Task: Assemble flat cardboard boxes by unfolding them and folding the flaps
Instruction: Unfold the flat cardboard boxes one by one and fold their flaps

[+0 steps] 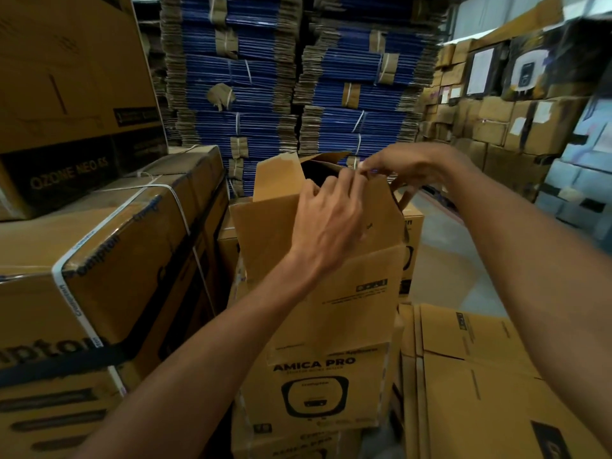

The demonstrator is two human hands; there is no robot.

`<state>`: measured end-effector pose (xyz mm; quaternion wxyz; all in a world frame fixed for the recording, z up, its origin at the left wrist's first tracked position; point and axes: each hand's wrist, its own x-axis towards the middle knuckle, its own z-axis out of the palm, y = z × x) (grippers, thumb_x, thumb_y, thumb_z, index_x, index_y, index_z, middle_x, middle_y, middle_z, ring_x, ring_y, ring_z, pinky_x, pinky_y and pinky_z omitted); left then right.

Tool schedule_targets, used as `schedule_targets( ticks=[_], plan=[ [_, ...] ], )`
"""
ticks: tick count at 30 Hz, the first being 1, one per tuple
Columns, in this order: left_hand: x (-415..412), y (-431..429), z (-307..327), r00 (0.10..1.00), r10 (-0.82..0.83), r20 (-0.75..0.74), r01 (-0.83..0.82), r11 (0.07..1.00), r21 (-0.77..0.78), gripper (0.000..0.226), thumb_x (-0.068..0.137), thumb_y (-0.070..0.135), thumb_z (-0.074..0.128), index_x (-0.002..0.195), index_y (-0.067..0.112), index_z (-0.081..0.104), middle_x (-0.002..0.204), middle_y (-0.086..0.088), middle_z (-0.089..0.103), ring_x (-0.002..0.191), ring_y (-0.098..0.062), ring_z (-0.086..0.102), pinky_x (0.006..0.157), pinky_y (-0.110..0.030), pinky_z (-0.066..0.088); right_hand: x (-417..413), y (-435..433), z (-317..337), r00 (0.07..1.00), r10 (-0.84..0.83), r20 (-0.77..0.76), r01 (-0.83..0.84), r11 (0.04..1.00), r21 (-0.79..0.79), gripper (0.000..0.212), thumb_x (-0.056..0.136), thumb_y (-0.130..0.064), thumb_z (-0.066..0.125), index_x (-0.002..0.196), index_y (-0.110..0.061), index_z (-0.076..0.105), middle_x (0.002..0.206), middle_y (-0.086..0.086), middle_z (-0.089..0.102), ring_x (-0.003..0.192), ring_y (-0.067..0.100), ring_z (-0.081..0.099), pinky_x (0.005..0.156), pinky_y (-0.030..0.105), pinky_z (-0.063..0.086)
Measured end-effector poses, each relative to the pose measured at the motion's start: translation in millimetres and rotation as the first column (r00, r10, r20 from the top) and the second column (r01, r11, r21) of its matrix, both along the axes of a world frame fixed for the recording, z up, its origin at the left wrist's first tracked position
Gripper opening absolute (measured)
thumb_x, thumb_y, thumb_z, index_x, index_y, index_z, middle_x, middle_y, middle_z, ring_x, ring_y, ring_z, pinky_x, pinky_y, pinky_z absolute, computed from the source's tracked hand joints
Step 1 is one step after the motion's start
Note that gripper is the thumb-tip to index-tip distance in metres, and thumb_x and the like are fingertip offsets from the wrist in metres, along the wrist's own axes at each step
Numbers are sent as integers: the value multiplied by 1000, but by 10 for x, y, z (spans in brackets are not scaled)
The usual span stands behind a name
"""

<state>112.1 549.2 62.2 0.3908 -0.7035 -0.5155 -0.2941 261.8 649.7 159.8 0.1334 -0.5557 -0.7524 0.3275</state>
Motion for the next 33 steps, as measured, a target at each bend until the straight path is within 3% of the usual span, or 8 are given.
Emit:
schedule_targets(
  ticks=[3, 9, 12, 16, 18, 21, 28, 33],
  plan=[
    [111, -166, -134, 985, -111, -133, 128, 985, 120, 44, 90, 23, 63, 131, 7, 57, 108, -11, 68, 84, -26, 67, 67, -39, 52, -45, 48, -153, 966, 53, 253, -49, 999, -20, 29, 102, -37, 53, 122, -20, 65, 132, 8, 64, 106, 29, 67, 72, 39, 59],
    [213, -565, -39, 994, -37, -108, -1, 944, -329, 38, 106, 31, 50, 140, 15, 50, 90, -3, 67, 66, -19, 59, 56, -33, 42, -153, 5, -379, 853, 216, 476, -184, 976, -114, 40, 100, -35, 61, 139, -35, 56, 140, -5, 44, 129, 35, 52, 72, 47, 56],
    [207, -643, 129, 987, -92, 134, 159, 718, -677, 56, 105, 59, 27, 125, 18, 61, 75, 4, 56, 67, -10, 53, 74, -34, 52, -167, -63, -480, 815, 293, 500, -256, 956, -142, 51, 95, -37, 67, 142, -42, 49, 141, -3, 44, 130, 34, 49, 87, 55, 58],
    [-136, -399, 149, 905, -35, 424, 364, 581, -728, 68, 103, 65, 23, 104, 19, 73, 92, -1, 73, 80, -13, 67, 80, -35, 55, -87, -178, -692, 800, 283, 529, -323, 946, -18, 56, 81, -59, 73, 132, -42, 54, 140, -6, 52, 127, 26, 50, 104, 53, 46],
    [-338, -197, 57, 940, -23, 340, 280, 622, -731, 42, 105, 50, 43, 111, 20, 72, 104, 1, 72, 93, -15, 66, 81, -33, 52, -37, -237, -856, 800, 211, 561, -279, 959, 38, 87, 67, -73, 74, 143, -47, 41, 147, -4, 48, 131, 27, 47, 107, 53, 43],
    [-594, 75, -143, 969, -6, 247, 197, 623, -757, 21, 101, 30, 58, 117, 22, 68, 115, 2, 68, 105, -16, 61, 88, -32, 50, -32, -390, -1231, 803, 113, 586, -296, 928, 227, 92, 75, -60, 79, 150, -42, 28, 152, -5, 42, 138, 27, 38, 109, 57, 37],
    [-772, 333, -395, 993, -19, 115, 101, 623, -776, 65, 93, 74, 45, 148, 39, 41, 159, 1, 34, 146, -25, 30, 115, -56, 29, -31, -471, -1594, 836, 5, 549, -309, 832, 461, 83, 85, -60, 68, 152, -46, 21, 163, -3, 26, 151, 26, 18, 116, 67, 18],
    [-694, 452, -256, 996, -60, -70, -20, 598, -801, 59, 94, 78, 30, 128, 37, 57, 157, 1, 34, 149, -25, 21, 118, -59, 16, -4, -503, -1559, 851, 3, 525, -280, 848, 450, 81, 85, -58, 69, 153, -48, 25, 165, -3, 24, 154, 27, 13, 118, 65, 14]
  ],
)
